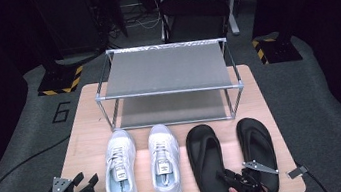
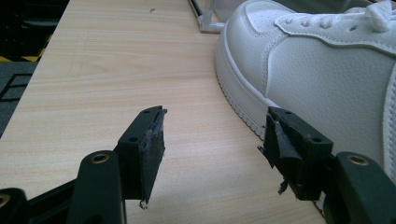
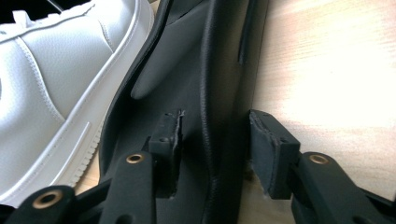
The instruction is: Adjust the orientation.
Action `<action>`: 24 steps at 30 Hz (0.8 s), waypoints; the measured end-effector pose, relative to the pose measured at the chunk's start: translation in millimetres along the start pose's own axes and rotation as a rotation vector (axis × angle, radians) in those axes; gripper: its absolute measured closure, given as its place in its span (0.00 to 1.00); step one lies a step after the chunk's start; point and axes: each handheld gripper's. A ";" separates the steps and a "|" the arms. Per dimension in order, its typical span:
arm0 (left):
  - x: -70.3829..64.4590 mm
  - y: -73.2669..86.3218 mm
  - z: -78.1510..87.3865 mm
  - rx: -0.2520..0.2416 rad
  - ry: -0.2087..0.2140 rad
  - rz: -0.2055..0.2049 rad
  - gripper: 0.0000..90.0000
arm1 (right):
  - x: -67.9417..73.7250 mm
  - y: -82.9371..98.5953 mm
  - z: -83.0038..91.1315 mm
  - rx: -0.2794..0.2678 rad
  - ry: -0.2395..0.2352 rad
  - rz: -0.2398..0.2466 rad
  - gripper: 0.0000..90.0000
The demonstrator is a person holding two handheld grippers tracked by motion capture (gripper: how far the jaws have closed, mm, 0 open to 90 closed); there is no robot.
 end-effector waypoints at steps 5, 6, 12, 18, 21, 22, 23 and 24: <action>0.0 -0.1 0.1 -0.002 -0.001 -0.002 0.42 | -1.6 -1.3 2.5 -0.026 -0.022 -0.035 0.70; 0.0 -0.1 0.1 -0.002 -0.001 -0.002 0.42 | -1.5 -1.4 3.2 -0.027 -0.027 -0.044 0.71; 0.2 -0.3 0.0 -0.004 -0.001 -0.004 0.42 | -1.1 -1.5 4.3 -0.038 -0.029 -0.043 0.72; 0.0 -0.5 0.1 -0.006 0.002 -0.006 0.42 | -0.2 -0.8 4.4 -0.053 -0.034 -0.045 0.73; 0.3 -0.8 0.4 -0.007 0.004 -0.003 0.42 | -0.7 -1.0 4.4 -0.061 -0.038 -0.037 0.73; 0.2 -0.6 0.4 -0.010 0.002 0.001 0.42 | -0.6 -1.0 4.4 -0.062 -0.038 -0.038 0.73; 0.4 -0.7 0.5 -0.010 0.002 -0.001 0.42 | -0.6 -1.0 4.4 -0.062 -0.038 -0.038 0.73; 0.4 -0.7 0.6 -0.010 0.002 0.000 0.42 | -0.7 -0.9 4.5 -0.061 -0.037 -0.040 0.73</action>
Point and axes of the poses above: each handheld gripper's, and its own axes: z roughly backward along the jaws, y roughly out of its underside, x roughly to its left, and after that the axes turned 15 degrees about -x, right-handed
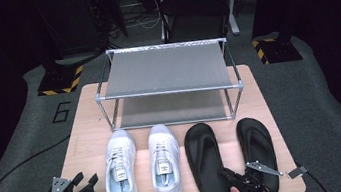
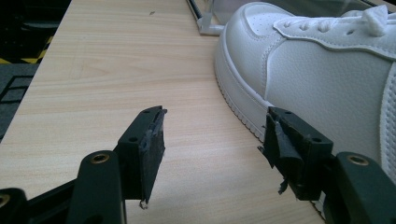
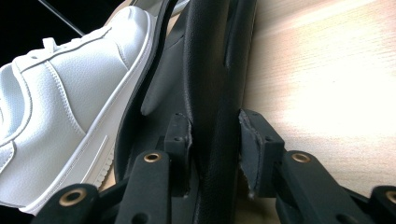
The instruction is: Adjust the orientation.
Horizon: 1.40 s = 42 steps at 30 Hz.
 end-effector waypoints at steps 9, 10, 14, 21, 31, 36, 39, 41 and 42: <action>0.3 -0.1 -1.0 0.004 0.002 0.007 0.42 | -1.4 -1.1 0.3 0.002 -0.005 -0.013 0.73; 0.4 -0.1 -1.2 0.003 0.001 0.008 0.42 | -0.9 -1.4 0.5 0.003 -0.003 -0.013 0.73; 0.3 0.3 -2.3 0.001 0.002 0.012 0.42 | -0.8 -3.0 2.3 -0.002 0.001 -0.007 0.74; -1.0 0.3 -4.7 0.000 0.010 0.013 0.42 | -1.3 -4.5 4.0 -0.005 0.000 -0.013 0.74; -0.8 -0.8 -4.8 -0.006 0.020 0.020 0.42 | -1.2 -8.5 9.0 -0.020 0.006 -0.040 0.74; -0.5 -0.7 -4.5 -0.008 0.024 0.027 0.42 | -2.0 -12.8 13.2 -0.033 0.005 -0.046 0.74; -0.1 -0.8 -3.7 -0.014 0.018 0.027 0.42 | -2.0 -14.7 14.3 -0.036 0.009 -0.047 0.74; 0.2 -1.3 -3.0 -0.009 0.022 0.031 0.42 | -1.4 -15.1 14.6 -0.039 0.009 -0.058 0.74; 0.1 -1.5 -2.6 -0.010 0.021 0.031 0.42 | -1.5 -16.4 15.0 -0.040 0.006 -0.050 0.74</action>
Point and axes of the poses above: each handheld gripper's, and its own axes: z roughly backward along the jaws, y roughly out of its underside, x roughly to its left, and after that the axes turned 15 degrees about -x, right-handed
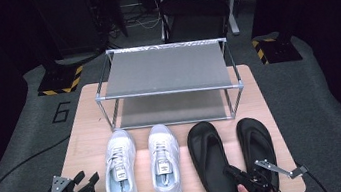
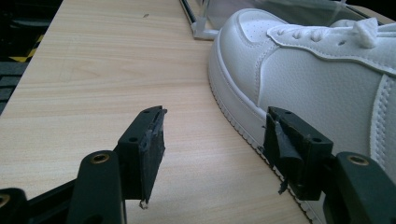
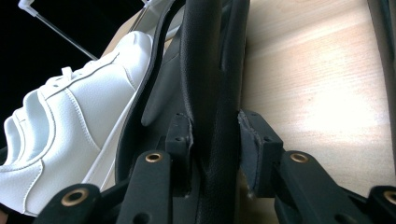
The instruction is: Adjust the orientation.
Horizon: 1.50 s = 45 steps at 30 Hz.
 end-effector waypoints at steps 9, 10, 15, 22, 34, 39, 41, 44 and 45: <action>-1.1 0.0 0.1 -0.003 0.001 -0.001 0.42 | 3.7 -7.9 0.1 -0.007 -0.013 -0.015 0.74; -0.9 0.0 0.2 -0.003 -0.001 -0.001 0.42 | 4.2 -8.4 -0.6 -0.015 -0.015 -0.014 0.74; 0.0 -0.1 0.7 -0.003 0.000 0.004 0.42 | 6.2 -10.9 -2.6 -0.014 -0.019 -0.013 0.74; -0.1 0.3 0.5 -0.012 -0.003 0.006 0.42 | 9.0 -13.8 -6.4 -0.016 -0.026 -0.015 0.74; 0.3 0.4 0.5 -0.009 -0.007 0.007 0.42 | 12.9 -26.5 -19.8 -0.026 -0.040 -0.030 0.74; 0.8 0.4 0.6 -0.013 -0.005 0.007 0.42 | 15.1 -29.9 -26.6 -0.036 -0.051 -0.046 0.74; 1.0 0.1 0.7 -0.012 -0.008 0.006 0.42 | 15.9 -31.5 -29.0 -0.036 -0.052 -0.043 0.74; 0.8 0.5 0.2 -0.020 -0.011 0.007 0.42 | 17.4 -32.9 -32.1 -0.042 -0.057 -0.045 0.74; 1.1 0.0 0.8 -0.010 -0.007 0.006 0.42 | 17.8 -34.2 -33.8 -0.041 -0.058 -0.039 0.74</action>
Point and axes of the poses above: each handheld gripper's, and its own axes: z roughly backward along the jaws, y roughly out of its underside, x roughly to its left, and after that the axes turned 15 degrees about -x, right-handed
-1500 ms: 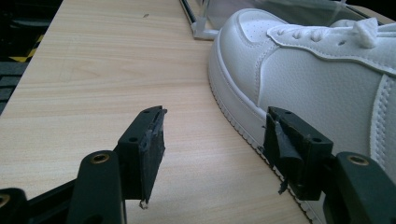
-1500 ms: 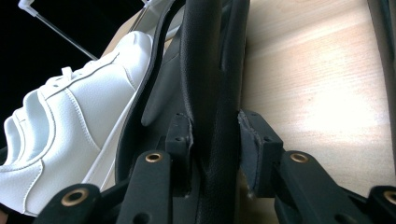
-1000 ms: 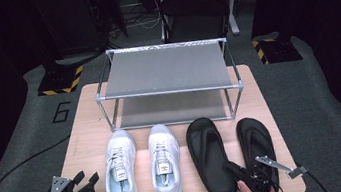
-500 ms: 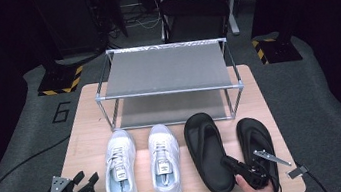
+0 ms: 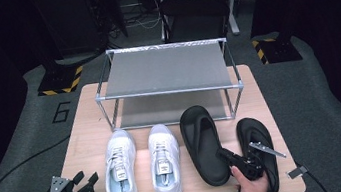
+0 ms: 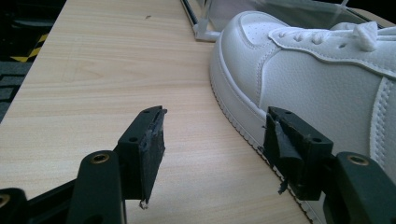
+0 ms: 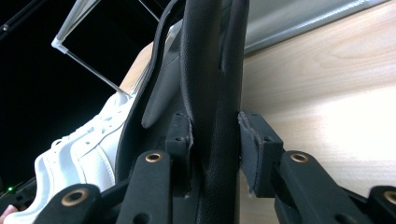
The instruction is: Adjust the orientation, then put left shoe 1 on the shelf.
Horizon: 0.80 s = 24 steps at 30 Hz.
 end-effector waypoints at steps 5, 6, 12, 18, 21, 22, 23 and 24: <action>0.5 -0.2 0.6 0.001 0.004 0.004 0.42 | 2.7 -2.3 -3.9 -0.006 -0.004 -0.006 0.74; 0.6 -0.2 0.6 0.000 0.003 0.005 0.42 | 2.8 -2.8 -4.6 -0.002 -0.001 -0.002 0.74; 0.2 0.4 0.2 -0.015 -0.002 0.008 0.42 | 3.5 -5.5 -10.9 -0.009 0.000 0.005 0.74; 0.8 0.0 0.5 -0.003 0.006 0.009 0.42 | 5.8 -8.1 -19.6 -0.004 0.003 -0.005 0.74; 0.8 -0.3 0.7 -0.004 0.002 0.009 0.42 | 6.6 -9.6 -25.1 -0.009 0.001 -0.007 0.74; 0.9 -0.3 0.7 -0.004 0.002 0.009 0.42 | 7.3 -10.1 -27.5 -0.010 0.002 -0.005 0.74; 0.7 -0.2 0.7 -0.001 0.002 0.011 0.42 | 7.1 -10.3 -30.1 -0.018 -0.002 0.000 0.74; 0.7 -0.3 0.7 -0.001 0.003 0.011 0.42 | 7.6 -10.9 -32.4 -0.011 0.002 0.000 0.74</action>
Point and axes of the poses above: each handheld gripper's, and its own axes: z roughly backward along the jaws, y roughly out of its underside, x roughly to its left, and after that the axes turned 15 degrees about -x, right-handed
